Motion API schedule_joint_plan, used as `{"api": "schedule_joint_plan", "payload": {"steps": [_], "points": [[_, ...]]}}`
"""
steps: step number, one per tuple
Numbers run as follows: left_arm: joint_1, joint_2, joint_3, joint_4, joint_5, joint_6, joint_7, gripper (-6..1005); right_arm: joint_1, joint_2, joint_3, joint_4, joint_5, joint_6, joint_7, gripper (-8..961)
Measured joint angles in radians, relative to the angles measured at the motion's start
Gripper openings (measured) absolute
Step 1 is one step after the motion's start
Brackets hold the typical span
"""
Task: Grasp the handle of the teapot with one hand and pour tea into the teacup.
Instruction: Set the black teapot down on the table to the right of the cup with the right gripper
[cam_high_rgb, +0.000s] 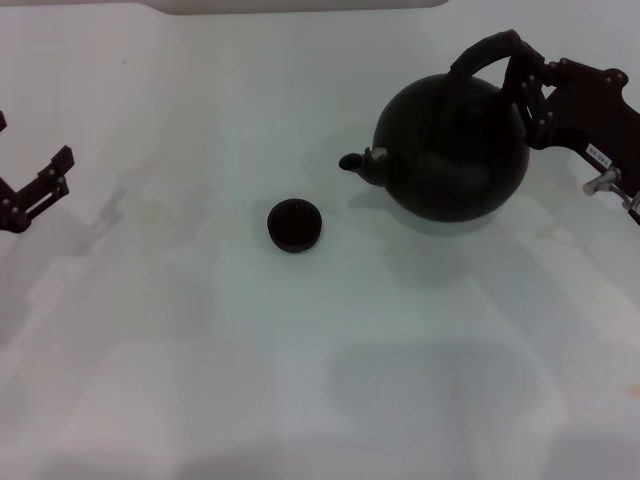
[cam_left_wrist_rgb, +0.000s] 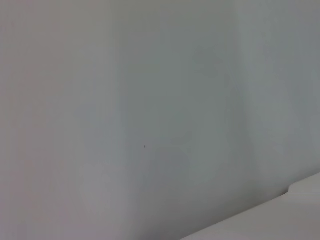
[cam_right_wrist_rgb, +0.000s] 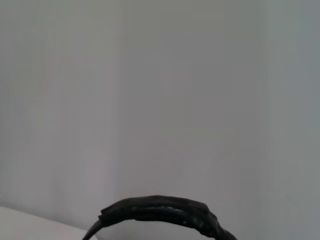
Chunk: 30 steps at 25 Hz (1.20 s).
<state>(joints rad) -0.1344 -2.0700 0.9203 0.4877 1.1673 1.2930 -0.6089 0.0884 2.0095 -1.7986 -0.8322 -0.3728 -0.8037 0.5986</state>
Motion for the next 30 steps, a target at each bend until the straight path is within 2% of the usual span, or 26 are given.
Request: {"api": "schedule_joint_plan", "payload": {"steps": [10,30], "points": [[-0.001,-0.001,0.000,0.000,0.000,0.000,0.000,859,0.044,-0.002,0.001,0.078,-0.002,-0.005,-0.037,104],[-0.009,0.001,0.000,0.000,-0.005,0.000,0.010,859,0.054,-0.005,0.010,0.110,-0.003,0.039,-0.040,104]]}}
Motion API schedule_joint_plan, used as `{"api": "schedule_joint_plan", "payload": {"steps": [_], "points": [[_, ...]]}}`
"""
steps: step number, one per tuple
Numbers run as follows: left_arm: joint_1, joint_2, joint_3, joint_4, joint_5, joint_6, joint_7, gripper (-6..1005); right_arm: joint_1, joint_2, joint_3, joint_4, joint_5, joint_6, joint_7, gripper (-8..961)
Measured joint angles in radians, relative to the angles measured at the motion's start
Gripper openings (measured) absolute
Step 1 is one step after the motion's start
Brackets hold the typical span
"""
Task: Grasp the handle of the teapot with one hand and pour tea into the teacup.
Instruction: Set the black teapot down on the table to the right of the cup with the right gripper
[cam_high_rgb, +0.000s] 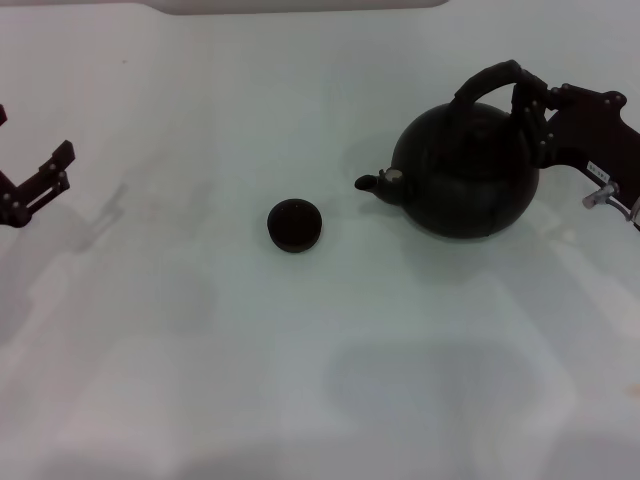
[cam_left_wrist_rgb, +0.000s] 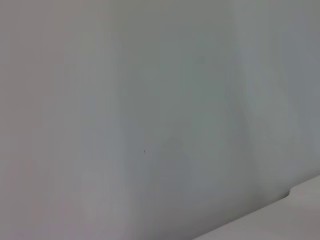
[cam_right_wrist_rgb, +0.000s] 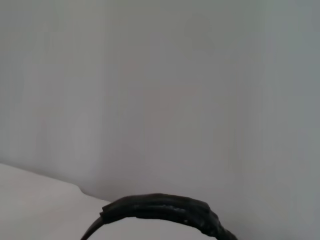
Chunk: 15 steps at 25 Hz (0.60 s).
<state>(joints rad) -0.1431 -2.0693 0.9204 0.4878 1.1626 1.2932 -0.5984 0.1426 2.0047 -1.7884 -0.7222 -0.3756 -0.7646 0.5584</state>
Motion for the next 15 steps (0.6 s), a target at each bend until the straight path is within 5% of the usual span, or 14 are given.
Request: {"api": "schedule_joint_plan", "payload": {"steps": [15], "points": [[-0.001,-0.001,0.000,0.000,0.001,0.000,0.000,859,0.001,-0.002,0.000,0.000,-0.033,-0.002,0.004,105]]}}
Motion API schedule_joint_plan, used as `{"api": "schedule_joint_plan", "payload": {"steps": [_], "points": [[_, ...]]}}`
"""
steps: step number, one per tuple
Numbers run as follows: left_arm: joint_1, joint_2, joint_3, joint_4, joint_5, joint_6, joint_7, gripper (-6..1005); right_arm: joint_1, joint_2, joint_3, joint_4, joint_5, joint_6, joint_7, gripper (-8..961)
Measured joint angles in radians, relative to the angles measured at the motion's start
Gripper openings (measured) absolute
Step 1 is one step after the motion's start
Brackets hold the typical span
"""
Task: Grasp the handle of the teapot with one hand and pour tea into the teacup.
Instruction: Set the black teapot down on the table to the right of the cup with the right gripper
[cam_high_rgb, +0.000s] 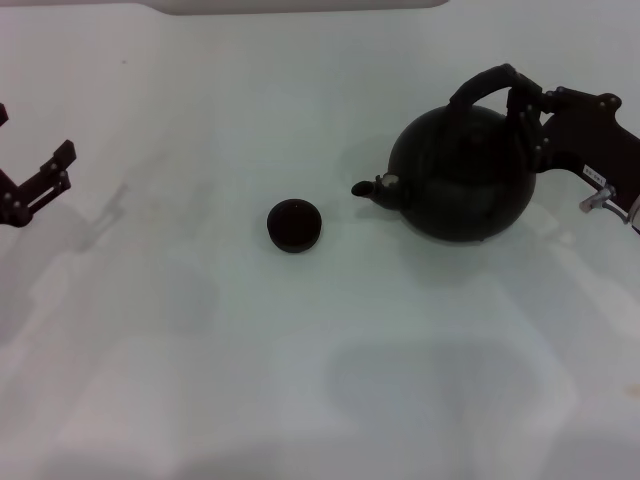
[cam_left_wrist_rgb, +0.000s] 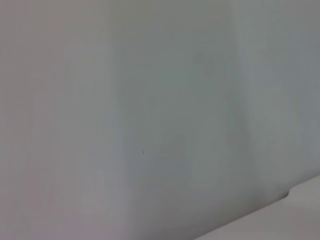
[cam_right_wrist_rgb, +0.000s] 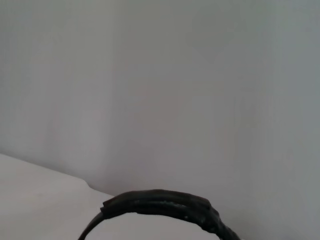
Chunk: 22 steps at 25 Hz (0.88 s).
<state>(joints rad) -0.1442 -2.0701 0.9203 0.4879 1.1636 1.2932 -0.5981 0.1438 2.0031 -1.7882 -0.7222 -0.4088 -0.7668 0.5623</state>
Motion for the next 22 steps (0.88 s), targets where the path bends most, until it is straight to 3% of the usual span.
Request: {"api": "schedule_joint_plan", "payload": {"steps": [6,22], "points": [[0.000,-0.001,0.000,0.000,0.002,0.003,0.000,859,-0.002,0.000,-0.001,0.009,-0.006,0.000,0.003,105],[0.002,-0.002,0.005,0.004,0.002,0.008,0.000,859,-0.009,0.000,0.000,0.012,-0.006,-0.005,0.014,242]]}}
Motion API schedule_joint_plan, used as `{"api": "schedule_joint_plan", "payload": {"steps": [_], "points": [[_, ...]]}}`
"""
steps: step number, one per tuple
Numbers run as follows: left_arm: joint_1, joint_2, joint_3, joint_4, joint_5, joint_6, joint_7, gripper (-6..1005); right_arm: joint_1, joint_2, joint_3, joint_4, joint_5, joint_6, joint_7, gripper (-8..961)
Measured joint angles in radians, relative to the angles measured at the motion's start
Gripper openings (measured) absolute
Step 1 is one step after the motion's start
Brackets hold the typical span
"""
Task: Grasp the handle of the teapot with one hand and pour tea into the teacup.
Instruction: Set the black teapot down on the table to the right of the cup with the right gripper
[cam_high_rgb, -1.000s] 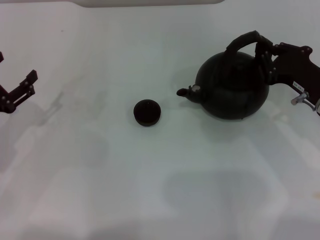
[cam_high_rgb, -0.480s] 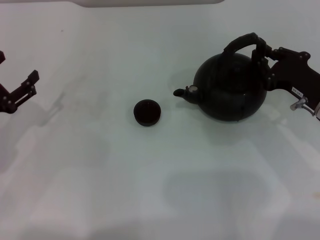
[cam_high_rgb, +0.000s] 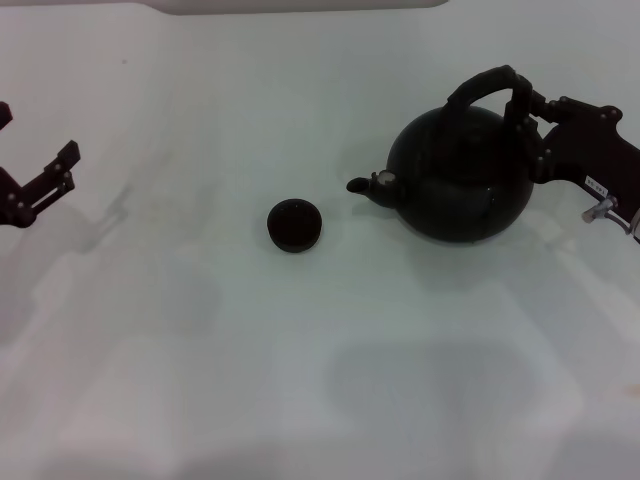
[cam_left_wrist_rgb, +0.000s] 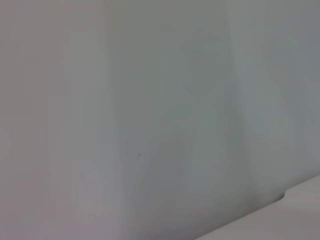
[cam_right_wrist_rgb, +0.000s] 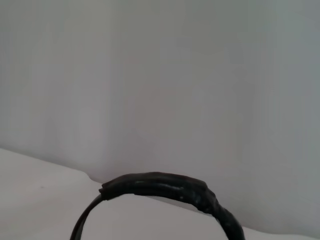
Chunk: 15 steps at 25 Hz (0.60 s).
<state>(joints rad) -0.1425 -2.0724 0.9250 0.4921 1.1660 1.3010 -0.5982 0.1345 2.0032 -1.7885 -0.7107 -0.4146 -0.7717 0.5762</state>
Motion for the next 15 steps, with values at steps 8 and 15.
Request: {"api": "schedule_joint_plan", "payload": {"steps": [8,15], "points": [[0.001,0.000,0.000,0.002,0.000,0.000,0.000,859,-0.002,-0.001,0.001,0.000,0.001,-0.001,0.005,291],[0.001,0.000,0.000,0.001,0.001,0.000,0.000,859,-0.001,-0.001,0.002,-0.001,0.002,-0.001,0.005,332]]}}
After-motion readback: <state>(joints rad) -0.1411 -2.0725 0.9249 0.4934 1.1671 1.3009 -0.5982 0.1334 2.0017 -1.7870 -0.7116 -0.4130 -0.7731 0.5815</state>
